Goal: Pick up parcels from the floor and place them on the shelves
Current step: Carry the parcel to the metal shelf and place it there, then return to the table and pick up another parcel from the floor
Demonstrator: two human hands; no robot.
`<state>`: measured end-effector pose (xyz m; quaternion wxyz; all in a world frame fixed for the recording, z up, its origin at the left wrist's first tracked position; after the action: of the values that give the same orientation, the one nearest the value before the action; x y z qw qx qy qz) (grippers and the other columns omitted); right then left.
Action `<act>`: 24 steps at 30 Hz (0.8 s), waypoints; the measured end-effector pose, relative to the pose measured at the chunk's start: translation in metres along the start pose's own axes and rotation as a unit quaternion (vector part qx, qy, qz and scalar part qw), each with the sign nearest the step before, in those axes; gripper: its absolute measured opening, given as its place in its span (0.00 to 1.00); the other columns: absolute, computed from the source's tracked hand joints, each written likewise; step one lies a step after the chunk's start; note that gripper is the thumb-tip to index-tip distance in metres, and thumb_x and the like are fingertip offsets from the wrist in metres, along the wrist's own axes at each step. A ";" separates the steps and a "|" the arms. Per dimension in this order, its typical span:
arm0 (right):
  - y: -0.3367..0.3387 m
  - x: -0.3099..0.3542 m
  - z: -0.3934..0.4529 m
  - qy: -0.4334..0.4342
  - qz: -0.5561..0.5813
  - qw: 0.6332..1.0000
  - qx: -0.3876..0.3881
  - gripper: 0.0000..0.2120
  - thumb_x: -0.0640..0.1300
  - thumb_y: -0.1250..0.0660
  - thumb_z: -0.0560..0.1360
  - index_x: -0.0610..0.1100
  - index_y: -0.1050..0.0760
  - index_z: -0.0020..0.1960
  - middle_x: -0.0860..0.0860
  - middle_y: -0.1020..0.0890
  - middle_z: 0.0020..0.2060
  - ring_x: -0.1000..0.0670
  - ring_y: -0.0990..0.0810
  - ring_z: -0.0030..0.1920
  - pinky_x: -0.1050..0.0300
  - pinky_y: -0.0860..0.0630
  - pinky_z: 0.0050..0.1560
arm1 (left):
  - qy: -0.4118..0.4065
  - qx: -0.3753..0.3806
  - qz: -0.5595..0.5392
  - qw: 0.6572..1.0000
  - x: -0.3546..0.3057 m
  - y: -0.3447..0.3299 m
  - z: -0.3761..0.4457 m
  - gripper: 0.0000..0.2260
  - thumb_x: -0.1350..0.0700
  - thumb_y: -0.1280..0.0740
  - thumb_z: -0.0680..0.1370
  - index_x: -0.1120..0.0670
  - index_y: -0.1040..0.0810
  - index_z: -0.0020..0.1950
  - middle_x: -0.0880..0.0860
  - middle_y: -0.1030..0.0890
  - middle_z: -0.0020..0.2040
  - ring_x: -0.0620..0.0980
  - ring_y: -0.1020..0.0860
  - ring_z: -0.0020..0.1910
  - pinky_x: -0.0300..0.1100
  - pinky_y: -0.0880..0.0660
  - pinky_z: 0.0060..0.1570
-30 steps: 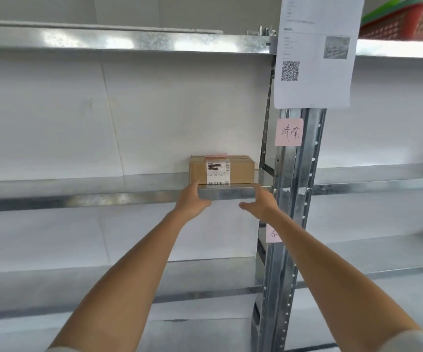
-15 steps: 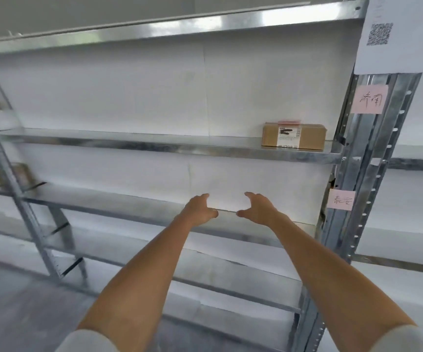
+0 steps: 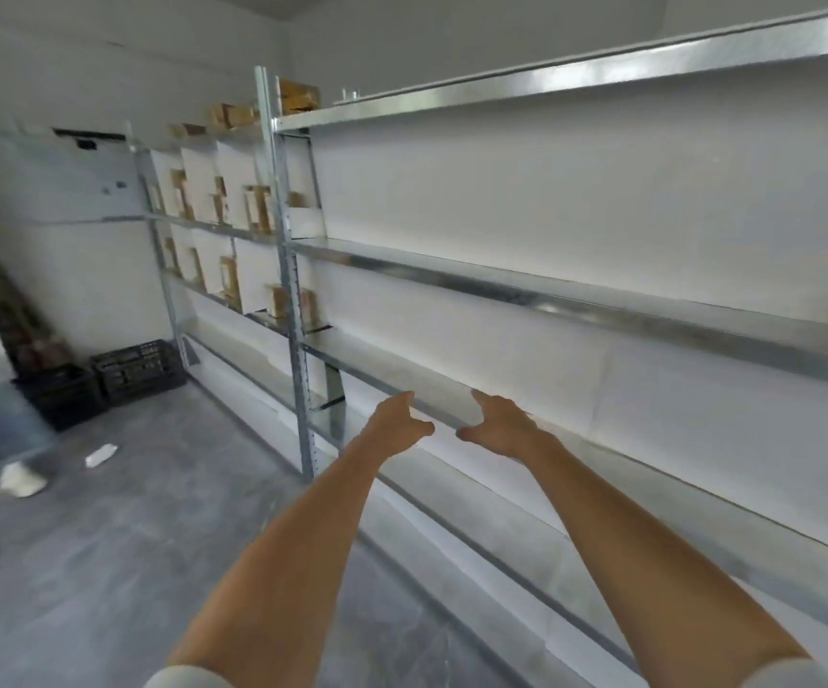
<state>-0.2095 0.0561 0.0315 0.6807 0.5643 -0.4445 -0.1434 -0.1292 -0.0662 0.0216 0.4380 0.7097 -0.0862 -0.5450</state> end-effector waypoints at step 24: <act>-0.303 0.469 0.218 0.289 0.027 0.936 0.198 0.29 0.51 0.30 0.71 0.45 0.33 0.70 0.44 0.25 0.65 0.42 0.25 0.63 0.50 0.27 0.61 | 0.262 -0.205 0.010 0.943 0.439 0.327 0.056 0.29 0.55 0.32 0.74 0.53 0.35 0.74 0.59 0.28 0.69 0.57 0.29 0.68 0.45 0.29 0.60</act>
<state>-0.0190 -0.5081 -0.0394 0.6582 0.6924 -0.2629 0.1350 0.1106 -0.5558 -0.0523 0.5864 0.7217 0.1380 -0.3410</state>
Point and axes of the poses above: each hand's wrist, its own z-axis towards the middle knuckle, its own y-axis out of the back of the hand, x = y × z, the point moved 10 cm from there along z, towards the middle knuckle
